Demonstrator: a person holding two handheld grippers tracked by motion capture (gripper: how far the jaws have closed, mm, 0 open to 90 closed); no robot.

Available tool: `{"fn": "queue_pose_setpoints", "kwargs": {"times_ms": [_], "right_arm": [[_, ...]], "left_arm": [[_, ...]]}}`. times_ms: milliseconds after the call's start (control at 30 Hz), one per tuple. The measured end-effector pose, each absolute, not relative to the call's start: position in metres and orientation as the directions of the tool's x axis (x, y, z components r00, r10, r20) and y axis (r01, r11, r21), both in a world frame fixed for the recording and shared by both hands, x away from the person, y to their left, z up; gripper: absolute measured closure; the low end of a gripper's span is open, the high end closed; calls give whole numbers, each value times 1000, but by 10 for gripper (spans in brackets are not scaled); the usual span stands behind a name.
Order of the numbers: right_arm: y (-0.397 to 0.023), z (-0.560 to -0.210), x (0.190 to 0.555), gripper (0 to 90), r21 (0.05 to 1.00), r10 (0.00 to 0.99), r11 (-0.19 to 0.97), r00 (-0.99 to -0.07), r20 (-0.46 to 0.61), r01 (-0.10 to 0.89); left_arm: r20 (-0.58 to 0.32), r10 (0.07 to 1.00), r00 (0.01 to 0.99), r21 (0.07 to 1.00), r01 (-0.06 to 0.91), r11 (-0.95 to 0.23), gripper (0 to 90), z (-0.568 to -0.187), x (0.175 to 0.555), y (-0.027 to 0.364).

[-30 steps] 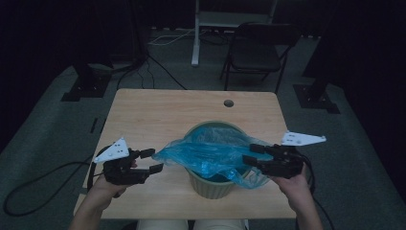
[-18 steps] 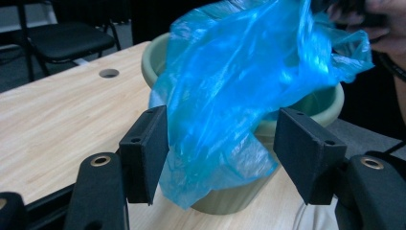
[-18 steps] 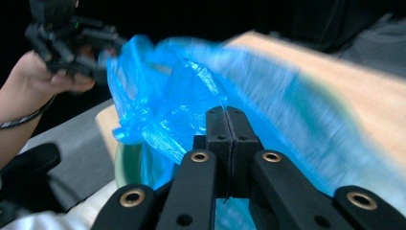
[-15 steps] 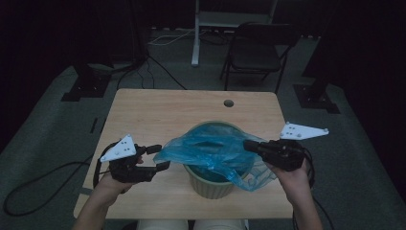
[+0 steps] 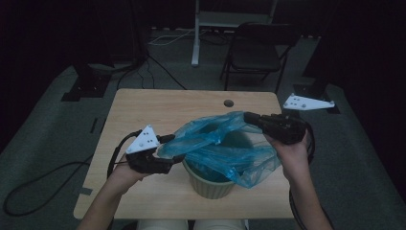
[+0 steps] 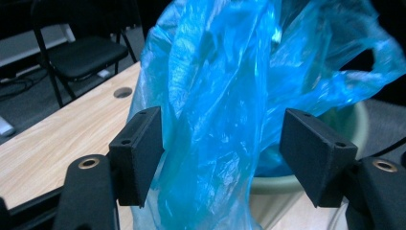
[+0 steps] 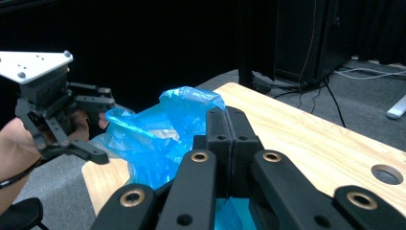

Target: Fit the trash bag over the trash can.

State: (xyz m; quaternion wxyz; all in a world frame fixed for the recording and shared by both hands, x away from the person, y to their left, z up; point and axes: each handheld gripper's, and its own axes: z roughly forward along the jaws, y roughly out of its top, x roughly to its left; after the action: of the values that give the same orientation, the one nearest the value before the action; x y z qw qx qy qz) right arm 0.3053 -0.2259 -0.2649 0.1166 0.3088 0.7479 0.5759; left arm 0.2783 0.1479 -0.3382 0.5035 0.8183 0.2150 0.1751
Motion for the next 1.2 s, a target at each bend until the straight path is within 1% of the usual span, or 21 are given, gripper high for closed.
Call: {"fn": "queue_pose_setpoints", "kwargs": {"times_ms": [33, 100, 133, 167, 233, 300, 333, 400, 467, 600, 700, 767, 900, 967, 1033, 1100, 1200], "right_arm": [[-226, -265, 308, 899, 932, 600, 144, -778, 184, 332], [-227, -267, 312, 899, 931, 618, 145, -765, 180, 336], [-228, -268, 314, 899, 930, 624, 144, -760, 180, 339], [-229, -270, 317, 899, 928, 629, 141, -755, 185, 345], [-230, -274, 323, 899, 922, 645, 139, -739, 193, 362], [-231, -279, 332, 899, 914, 660, 136, -723, 204, 383], [-231, -283, 337, 899, 907, 668, 138, -714, 210, 397], [-230, -292, 350, 899, 888, 676, 144, -699, 234, 436], [-229, -304, 364, 899, 866, 688, 154, -680, 252, 477], [-227, -332, 391, 899, 815, 722, 168, -632, 282, 555], [-224, -351, 407, 899, 782, 747, 175, -599, 290, 598], [-219, -364, 417, 899, 762, 759, 184, -582, 291, 621], [-212, -386, 429, 899, 730, 771, 200, -564, 294, 654], [-211, -396, 433, 899, 712, 782, 206, -550, 292, 671], [-215, -406, 435, 899, 699, 785, 193, -535, 311, 689], [-221, -416, 435, 899, 686, 786, 178, -522, 333, 706], [-227, -433, 432, 899, 663, 781, 164, -507, 366, 730]], "left_arm": [[63, 535, 843, 902, 181, -392, 511, -337, 282, 148], [47, 541, 840, 909, 188, -371, 759, -336, 286, 150], [-8, 556, 831, 927, 214, -307, 814, -332, 293, 153], [-34, 555, 831, 935, 224, -277, 847, -329, 297, 155], [-71, 559, 826, 941, 242, -238, 847, -326, 304, 157], [-74, 604, 794, 937, 263, -231, 880, -327, 314, 157], [-93, 616, 783, 932, 285, -222, 882, -329, 320, 158], [-130, 631, 765, 919, 332, -212, 893, -339, 333, 160], [-147, 662, 735, 905, 371, -210, 894, -350, 344, 160], [-198, 697, 689, 873, 448, -195, 893, -377, 362, 162], [-215, 722, 658, 852, 487, -190, 892, -393, 373, 161], [-228, 726, 649, 838, 511, -193, 893, -402, 379, 159], [-228, 742, 631, 809, 547, -217, 893, -419, 384, 153], [-254, 732, 633, 791, 571, -219, 893, -428, 386, 154], [-265, 730, 631, 777, 587, -226, 893, -438, 385, 155], [-309, 715, 627, 761, 614, -210, 892, -448, 383, 156], [-338, 701, 627, 743, 635, -209, 891, -462, 379, 154]]}}
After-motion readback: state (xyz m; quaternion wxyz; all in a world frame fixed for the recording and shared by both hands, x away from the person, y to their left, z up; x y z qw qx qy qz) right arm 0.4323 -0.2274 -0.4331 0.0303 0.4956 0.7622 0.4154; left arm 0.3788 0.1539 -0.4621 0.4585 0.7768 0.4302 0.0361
